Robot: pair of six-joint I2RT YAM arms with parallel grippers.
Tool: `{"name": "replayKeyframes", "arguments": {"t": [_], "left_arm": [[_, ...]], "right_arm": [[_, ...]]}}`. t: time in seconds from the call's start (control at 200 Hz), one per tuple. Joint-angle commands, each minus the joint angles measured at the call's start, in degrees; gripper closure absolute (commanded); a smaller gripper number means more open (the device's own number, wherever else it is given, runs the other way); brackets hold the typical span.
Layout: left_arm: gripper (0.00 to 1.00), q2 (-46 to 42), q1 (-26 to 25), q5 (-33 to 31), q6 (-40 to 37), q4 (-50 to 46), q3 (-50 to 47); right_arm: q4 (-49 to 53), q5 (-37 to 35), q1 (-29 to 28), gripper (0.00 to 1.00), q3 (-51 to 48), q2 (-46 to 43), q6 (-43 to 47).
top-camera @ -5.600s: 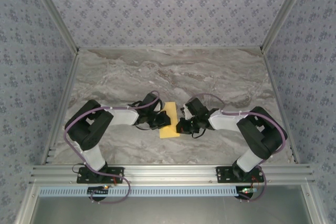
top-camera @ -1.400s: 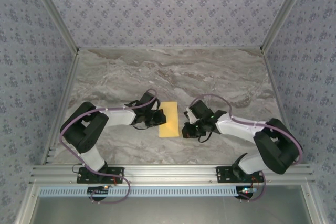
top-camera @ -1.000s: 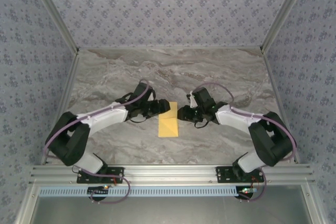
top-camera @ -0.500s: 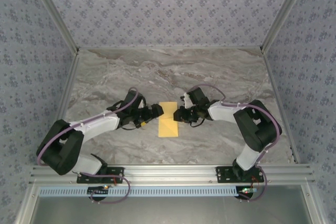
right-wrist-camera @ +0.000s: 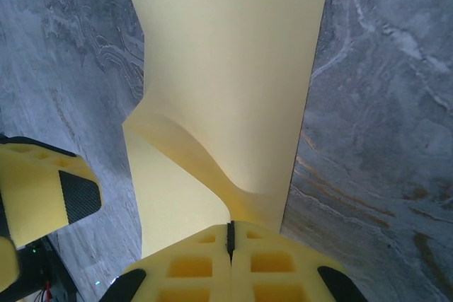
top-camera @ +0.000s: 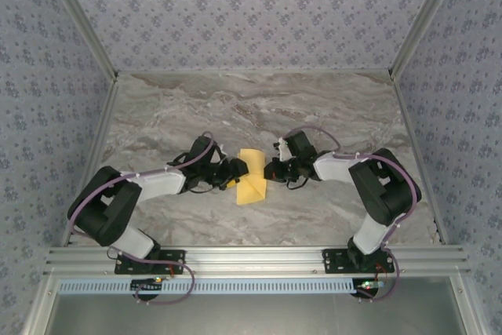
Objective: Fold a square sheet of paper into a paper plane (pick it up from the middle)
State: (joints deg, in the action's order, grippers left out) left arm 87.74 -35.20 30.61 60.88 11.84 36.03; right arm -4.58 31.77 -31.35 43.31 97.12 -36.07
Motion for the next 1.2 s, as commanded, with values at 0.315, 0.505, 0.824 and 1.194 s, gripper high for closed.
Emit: {"name": "replayKeyframes", "arguments": {"t": [0.315,0.505,0.824,1.194], "left_arm": [[0.52,8.62,-1.00,4.57,2.59,8.96,2.24],[0.64,10.59,-0.93,4.82,3.27,11.04,2.90],[0.85,10.32,-0.93,3.61,1.29,9.71,3.32],[0.94,-2.21,-2.01,-5.86,-17.05,-22.17,12.63]], "right_arm": [[-1.06,0.05,0.52,0.94,-1.32,-2.02,-1.47],[-0.76,0.07,0.59,0.90,-1.69,-3.05,-1.72],[5.74,-6.57,1.82,0.53,-2.70,-11.78,-3.02],[31.43,-28.55,2.57,0.22,2.37,-26.98,-3.24]]}}
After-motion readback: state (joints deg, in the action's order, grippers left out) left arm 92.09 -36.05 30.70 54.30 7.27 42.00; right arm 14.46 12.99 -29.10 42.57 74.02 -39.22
